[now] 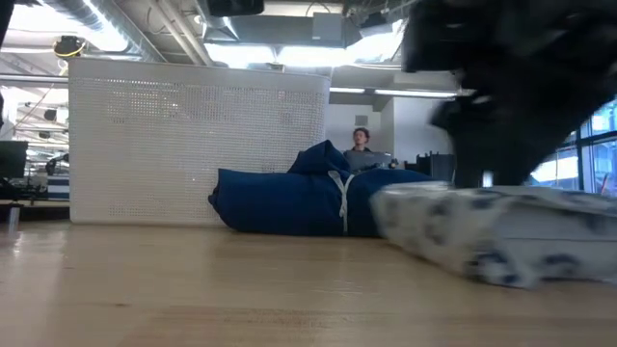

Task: Pick & place medical supplies in basket/bin
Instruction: Put the white mailer bag into the white container

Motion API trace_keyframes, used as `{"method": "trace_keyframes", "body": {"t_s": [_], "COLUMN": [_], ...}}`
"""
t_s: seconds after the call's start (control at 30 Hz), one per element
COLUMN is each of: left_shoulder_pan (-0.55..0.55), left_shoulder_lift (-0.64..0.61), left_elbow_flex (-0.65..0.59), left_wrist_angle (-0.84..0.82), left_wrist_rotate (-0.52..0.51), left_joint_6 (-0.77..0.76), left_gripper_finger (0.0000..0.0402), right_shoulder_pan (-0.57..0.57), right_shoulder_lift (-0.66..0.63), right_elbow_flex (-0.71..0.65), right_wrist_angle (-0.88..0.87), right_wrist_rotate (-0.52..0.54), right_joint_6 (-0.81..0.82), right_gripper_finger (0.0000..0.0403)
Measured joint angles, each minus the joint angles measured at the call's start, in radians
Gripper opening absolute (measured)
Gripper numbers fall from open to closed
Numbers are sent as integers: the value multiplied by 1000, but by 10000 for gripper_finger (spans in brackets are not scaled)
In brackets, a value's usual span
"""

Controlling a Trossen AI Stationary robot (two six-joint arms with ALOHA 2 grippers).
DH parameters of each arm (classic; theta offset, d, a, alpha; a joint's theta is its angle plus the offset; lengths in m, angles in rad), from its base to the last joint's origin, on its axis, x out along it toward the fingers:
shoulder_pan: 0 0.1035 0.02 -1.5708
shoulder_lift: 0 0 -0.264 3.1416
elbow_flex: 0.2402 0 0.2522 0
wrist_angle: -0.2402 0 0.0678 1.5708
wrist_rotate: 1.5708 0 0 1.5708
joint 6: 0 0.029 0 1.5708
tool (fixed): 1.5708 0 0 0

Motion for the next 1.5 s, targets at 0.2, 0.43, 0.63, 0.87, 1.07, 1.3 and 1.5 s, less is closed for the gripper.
{"method": "trace_keyframes", "body": {"t_s": [0.2, 0.43, 0.63, 0.87, 1.07, 1.3, 1.5], "left_shoulder_pan": [-31, -82, -123, -149, -148, -148, -117], "left_shoulder_lift": [0, 0, 0, 0, 8, 92, 213], "left_elbow_flex": [0, 0, 0, 0, 0, 0, 0], "left_wrist_angle": [1, 8, 8, 15, 38, 196, 305], "left_wrist_rotate": [-87, -232, -388, -475, -528, -582, -527], "left_joint_6": [-170, -359, -454, -498, -437, -254, -201], "left_gripper_finger": [3, 2, 4, 13, 68, 130, 123], "right_shoulder_pan": [-68, -83, -82, -81, -87, -123, -124], "right_shoulder_lift": [43, 94, 34, -53, -170, -306, -322], "right_elbow_flex": [1, 5, -5, -4, -1, 0, -10], "right_wrist_angle": [162, 307, 325, 293, 239, 37, -127], "right_wrist_rotate": [-29, -89, -112, -126, -133, -311, -360], "right_joint_6": [-247, -321, -304, -246, -80, 199, 252], "right_gripper_finger": [264, 264, 264, 264, 264, 264, 264]}}
